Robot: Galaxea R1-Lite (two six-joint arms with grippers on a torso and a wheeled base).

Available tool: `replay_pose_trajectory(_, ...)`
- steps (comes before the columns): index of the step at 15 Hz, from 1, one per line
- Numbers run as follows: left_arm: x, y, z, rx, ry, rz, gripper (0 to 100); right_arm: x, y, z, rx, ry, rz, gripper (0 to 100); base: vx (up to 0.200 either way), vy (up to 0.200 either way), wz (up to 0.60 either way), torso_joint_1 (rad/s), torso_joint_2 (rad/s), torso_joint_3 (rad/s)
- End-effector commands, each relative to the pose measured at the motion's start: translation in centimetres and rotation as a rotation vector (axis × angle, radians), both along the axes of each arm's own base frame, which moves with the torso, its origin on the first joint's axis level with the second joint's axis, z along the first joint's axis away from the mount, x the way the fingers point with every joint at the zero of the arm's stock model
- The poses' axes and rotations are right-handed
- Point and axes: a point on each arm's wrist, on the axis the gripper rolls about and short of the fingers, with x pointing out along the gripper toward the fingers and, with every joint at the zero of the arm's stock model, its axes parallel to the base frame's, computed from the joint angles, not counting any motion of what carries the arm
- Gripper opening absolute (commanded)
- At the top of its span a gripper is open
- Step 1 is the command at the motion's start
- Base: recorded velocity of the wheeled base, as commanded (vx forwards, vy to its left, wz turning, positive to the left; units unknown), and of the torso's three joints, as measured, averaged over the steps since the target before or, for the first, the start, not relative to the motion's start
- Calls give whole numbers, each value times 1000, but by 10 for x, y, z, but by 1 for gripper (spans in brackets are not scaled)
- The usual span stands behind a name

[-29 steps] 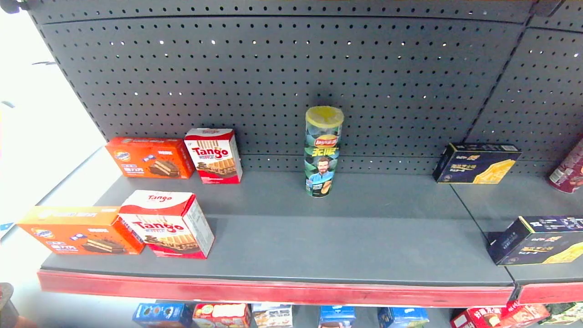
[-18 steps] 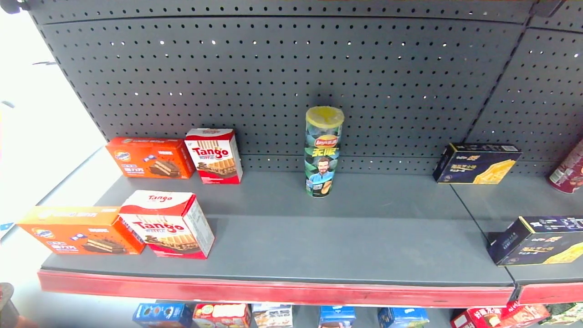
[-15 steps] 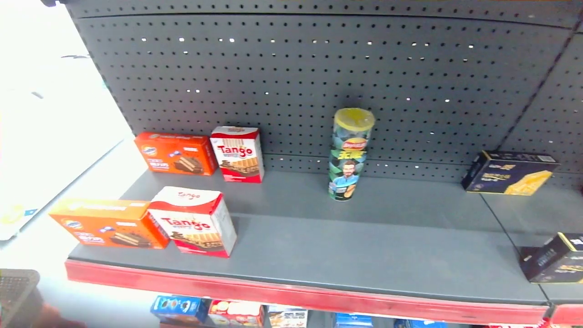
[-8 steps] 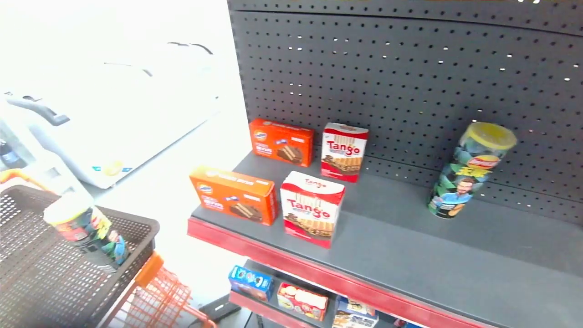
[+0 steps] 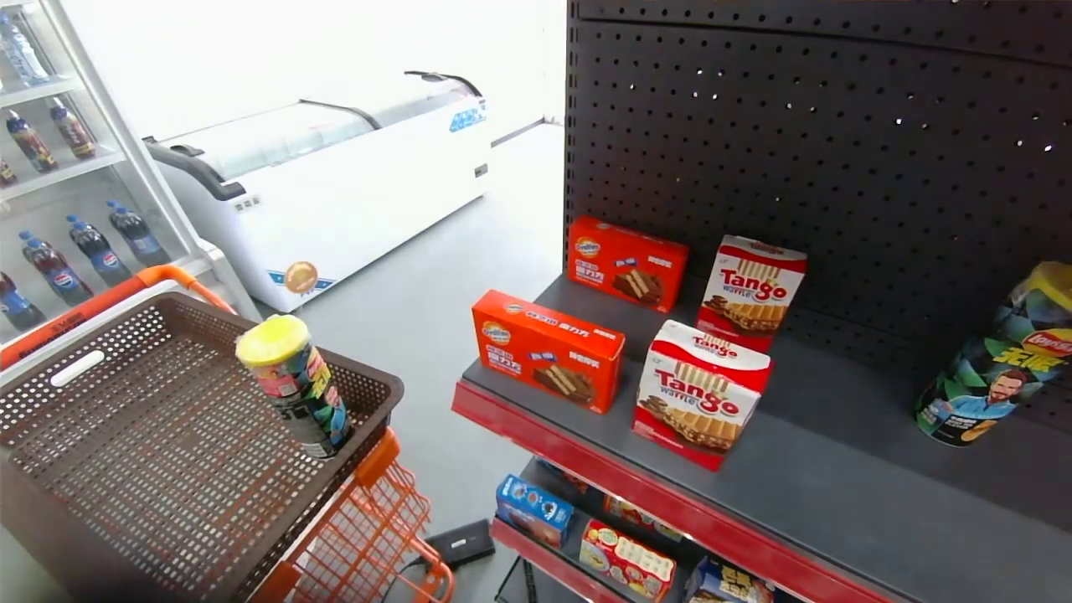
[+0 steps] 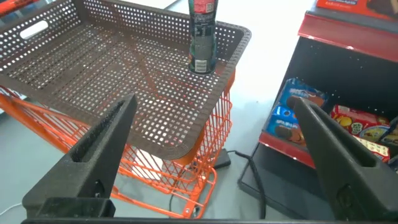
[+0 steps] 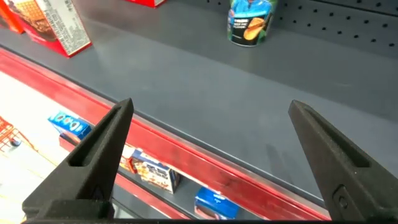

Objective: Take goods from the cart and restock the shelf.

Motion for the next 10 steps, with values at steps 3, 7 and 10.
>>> replay_pose_trajectory(3,0,0,0,1,1,-6,100,0,0,0,0,1,0,100,0,0,0,0,0,0)
replay_pose_trajectory(7,0,1,49,15,43,28,100,0,0,0,0,1,0,100,0,0,0,0,0,0)
replay_pose_trajectory(10,37,2,85,22,232,80,100,0,0,0,0,1,1,100,0,0,0,0,0,0)
